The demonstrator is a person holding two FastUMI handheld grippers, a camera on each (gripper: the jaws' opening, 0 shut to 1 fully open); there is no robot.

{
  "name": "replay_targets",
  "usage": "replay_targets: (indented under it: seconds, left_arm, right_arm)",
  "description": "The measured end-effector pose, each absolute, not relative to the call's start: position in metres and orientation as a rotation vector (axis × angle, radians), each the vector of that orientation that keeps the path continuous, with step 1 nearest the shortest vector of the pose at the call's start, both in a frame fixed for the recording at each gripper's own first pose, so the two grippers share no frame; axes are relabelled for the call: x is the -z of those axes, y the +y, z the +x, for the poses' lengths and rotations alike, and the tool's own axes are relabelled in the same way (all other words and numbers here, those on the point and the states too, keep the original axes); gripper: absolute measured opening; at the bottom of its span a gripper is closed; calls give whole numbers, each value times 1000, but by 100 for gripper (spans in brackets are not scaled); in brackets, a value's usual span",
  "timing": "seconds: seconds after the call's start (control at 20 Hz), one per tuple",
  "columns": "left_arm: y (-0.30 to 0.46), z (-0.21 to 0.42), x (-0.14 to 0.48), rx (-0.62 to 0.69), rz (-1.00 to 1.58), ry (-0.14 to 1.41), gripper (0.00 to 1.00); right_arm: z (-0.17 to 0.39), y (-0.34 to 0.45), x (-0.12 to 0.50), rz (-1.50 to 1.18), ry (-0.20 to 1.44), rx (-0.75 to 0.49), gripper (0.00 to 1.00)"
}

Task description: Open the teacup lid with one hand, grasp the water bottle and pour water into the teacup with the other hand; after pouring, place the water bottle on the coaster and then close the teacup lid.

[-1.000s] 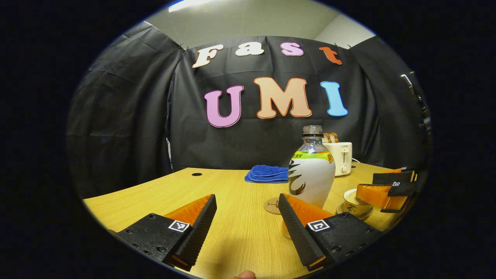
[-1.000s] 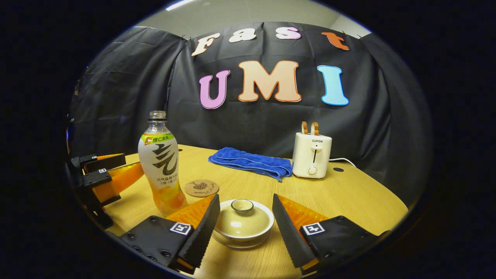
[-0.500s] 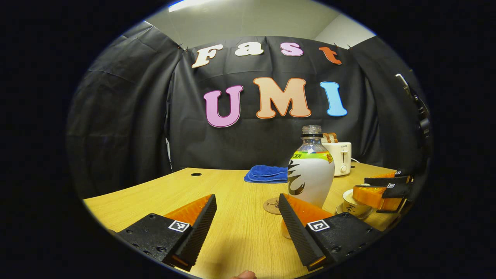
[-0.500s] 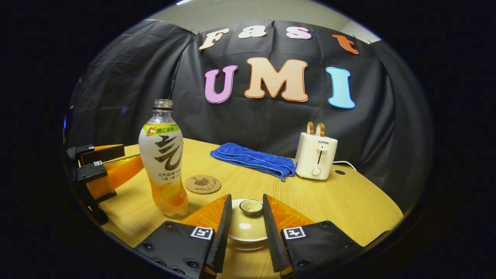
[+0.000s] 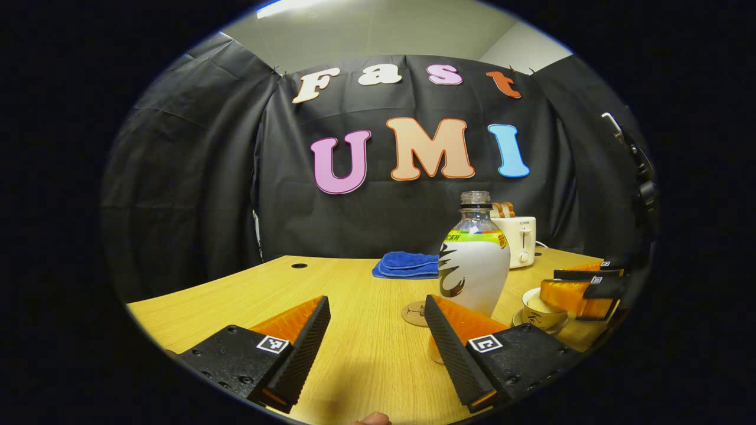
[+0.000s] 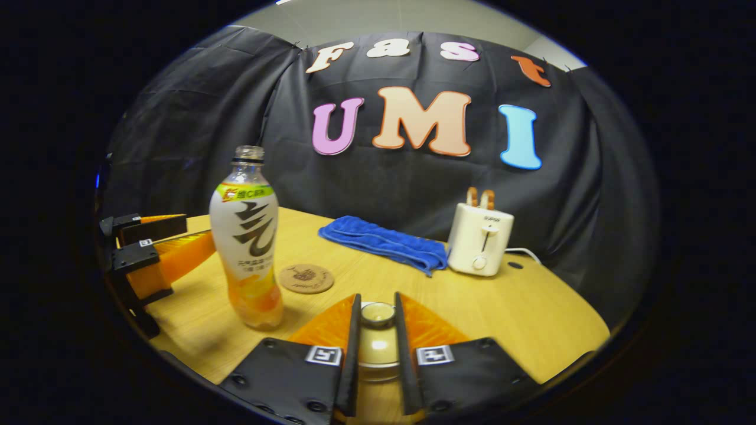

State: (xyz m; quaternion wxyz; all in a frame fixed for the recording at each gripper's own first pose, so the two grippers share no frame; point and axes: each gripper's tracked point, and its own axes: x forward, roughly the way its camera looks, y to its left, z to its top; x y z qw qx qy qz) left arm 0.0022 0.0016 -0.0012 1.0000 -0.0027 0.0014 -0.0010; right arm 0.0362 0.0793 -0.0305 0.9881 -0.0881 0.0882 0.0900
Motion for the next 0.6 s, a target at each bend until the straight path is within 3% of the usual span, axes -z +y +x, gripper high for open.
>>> replay_targets:
  seconds: [0.05, 0.15, 0.6]
  left_arm:
    - [2, 2, 2, 1, -5, 3, 94]
    - [2, 3, 3, 1, -6, 4, 94]
    - [-3, -5, 4, 35, 11, 13, 94]
  right_arm:
    - [36, 78, 29, -172, 168, -182, 32]
    - [39, 82, 33, -164, 171, -188, 30]
    - [41, 77, 23, -72, 176, -202, 31]
